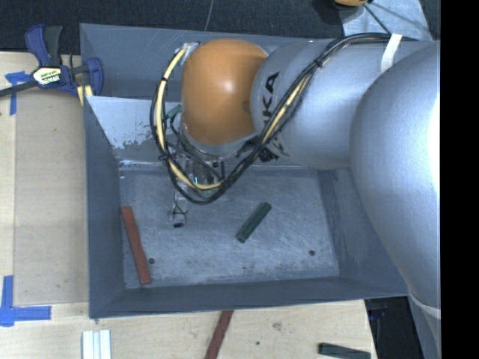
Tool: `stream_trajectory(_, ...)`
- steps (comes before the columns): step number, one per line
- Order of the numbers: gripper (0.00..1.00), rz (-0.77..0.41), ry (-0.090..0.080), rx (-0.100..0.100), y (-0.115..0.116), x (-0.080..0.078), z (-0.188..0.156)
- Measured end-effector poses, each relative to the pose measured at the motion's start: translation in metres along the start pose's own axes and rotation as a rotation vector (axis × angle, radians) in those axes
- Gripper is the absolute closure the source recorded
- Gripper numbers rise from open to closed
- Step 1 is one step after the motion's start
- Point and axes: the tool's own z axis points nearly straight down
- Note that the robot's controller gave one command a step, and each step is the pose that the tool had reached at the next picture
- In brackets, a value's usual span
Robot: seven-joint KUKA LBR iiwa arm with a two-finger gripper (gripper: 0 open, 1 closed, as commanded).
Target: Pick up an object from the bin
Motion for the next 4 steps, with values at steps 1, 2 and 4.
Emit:
stream_trajectory(1, 0.00, 0.002, -0.008, -0.002, -0.001, -0.002, -0.004)
stream_trajectory(2, 0.00, -0.005, -0.017, -0.004, -0.011, -0.018, 0.038)
stream_trajectory(4, 0.00, -0.336, -0.009, 0.000, -0.034, -0.022, 0.069)
